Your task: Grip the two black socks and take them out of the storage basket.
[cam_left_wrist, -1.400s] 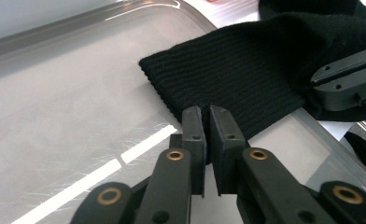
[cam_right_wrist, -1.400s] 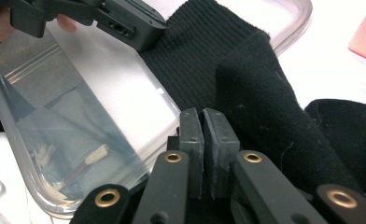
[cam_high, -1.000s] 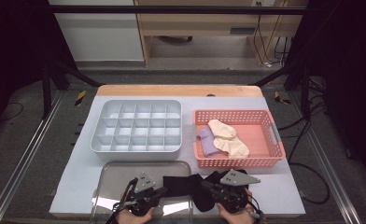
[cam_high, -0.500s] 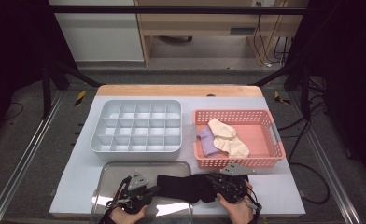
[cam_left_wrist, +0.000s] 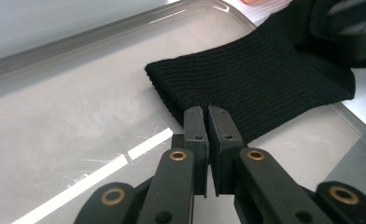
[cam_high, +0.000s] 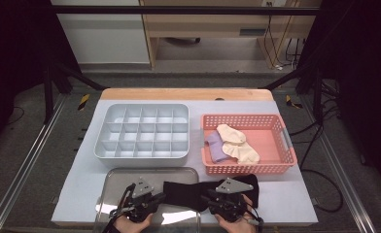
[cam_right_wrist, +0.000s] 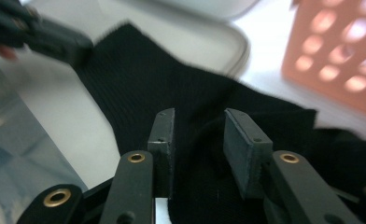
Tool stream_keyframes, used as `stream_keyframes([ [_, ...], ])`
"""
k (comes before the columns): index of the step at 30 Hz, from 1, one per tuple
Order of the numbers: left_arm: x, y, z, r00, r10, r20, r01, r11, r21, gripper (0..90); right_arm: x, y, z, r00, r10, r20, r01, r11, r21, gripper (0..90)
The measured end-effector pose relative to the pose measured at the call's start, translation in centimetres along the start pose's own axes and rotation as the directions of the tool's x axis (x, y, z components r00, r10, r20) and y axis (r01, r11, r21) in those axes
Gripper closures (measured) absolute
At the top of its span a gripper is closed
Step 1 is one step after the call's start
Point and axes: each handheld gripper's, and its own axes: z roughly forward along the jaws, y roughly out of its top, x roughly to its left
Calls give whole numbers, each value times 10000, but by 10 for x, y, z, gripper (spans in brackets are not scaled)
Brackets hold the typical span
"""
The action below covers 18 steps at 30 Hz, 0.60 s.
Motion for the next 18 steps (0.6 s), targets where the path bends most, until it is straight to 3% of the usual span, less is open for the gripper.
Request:
stream_keyframes([
  [2, 1, 0, -1, 10000, -2, -38, 2, 10000, 13, 863, 1, -2, 4, 9999, -146, 60, 144, 9997, 220, 713],
  [3, 1, 0, -1, 10000, -5, -40, 5, 10000, 10, 863, 1, -2, 5, 9997, -241, 102, 238, 9992, 312, 791],
  [5, 2, 0, -4, 10000, -62, 23, 62, 10000, -9, 864, -1, -1, 0, 9999, -73, 82, 70, 9992, 398, 888],
  [13, 23, -3, -21, 9986, -509, -130, 507, 9987, -109, 865, -20, 2, -31, 9972, 591, 468, -562, 9966, -604, 895],
  [16, 34, -7, -24, 9972, -731, -160, 734, 9971, 181, 865, -31, 2, -39, 9907, 1263, 501, -1211, 9880, -954, 895],
  [18, 38, -9, -21, 9964, -831, -162, 837, 9957, 403, 864, -36, 1, -40, 9882, 1396, 624, -1334, 9866, -937, 894],
])
